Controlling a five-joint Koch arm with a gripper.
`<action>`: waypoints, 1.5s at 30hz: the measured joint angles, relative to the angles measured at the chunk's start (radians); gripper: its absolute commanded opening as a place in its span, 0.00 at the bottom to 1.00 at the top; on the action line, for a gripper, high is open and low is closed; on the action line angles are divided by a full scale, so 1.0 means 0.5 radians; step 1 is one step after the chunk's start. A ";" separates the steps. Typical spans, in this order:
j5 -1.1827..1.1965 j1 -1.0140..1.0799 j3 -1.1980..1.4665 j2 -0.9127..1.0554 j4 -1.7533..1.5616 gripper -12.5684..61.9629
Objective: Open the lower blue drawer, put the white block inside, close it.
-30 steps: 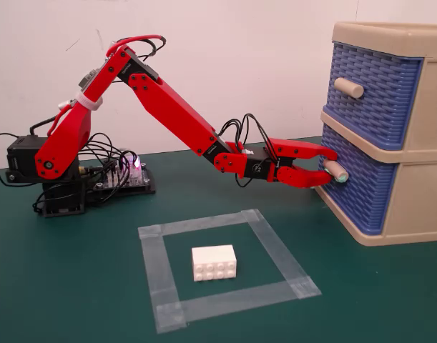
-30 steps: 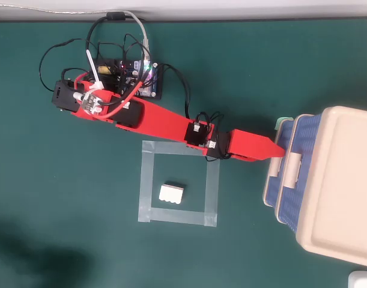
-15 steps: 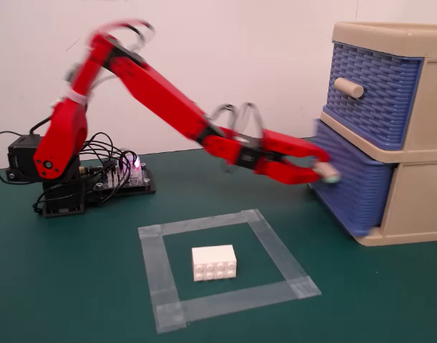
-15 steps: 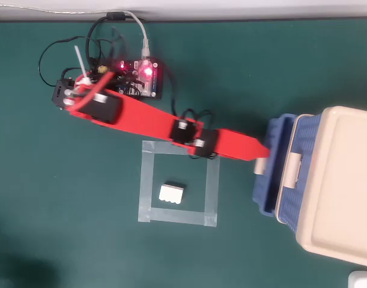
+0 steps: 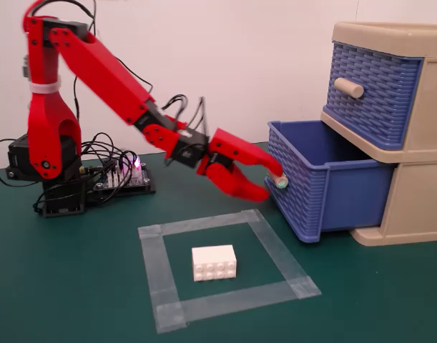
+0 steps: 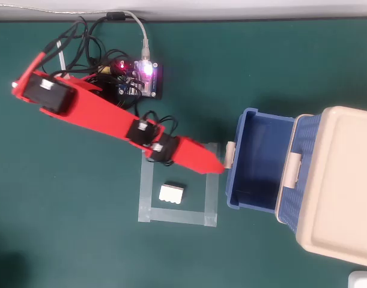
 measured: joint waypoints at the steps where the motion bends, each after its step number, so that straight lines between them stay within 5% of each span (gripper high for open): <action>1: 0.000 0.006 0.156 0.110 0.018 0.63; 7: -0.153 0.199 0.552 1.212 0.899 0.62; 12: -0.960 0.595 -0.043 1.417 2.218 0.62; 18: -2.154 0.868 -0.712 1.101 3.154 0.62; 26: -3.482 0.881 -0.868 0.715 2.991 0.62; 33: -3.626 0.653 -1.031 0.175 2.329 0.62; 45: -3.626 0.638 -1.129 -0.178 2.261 0.62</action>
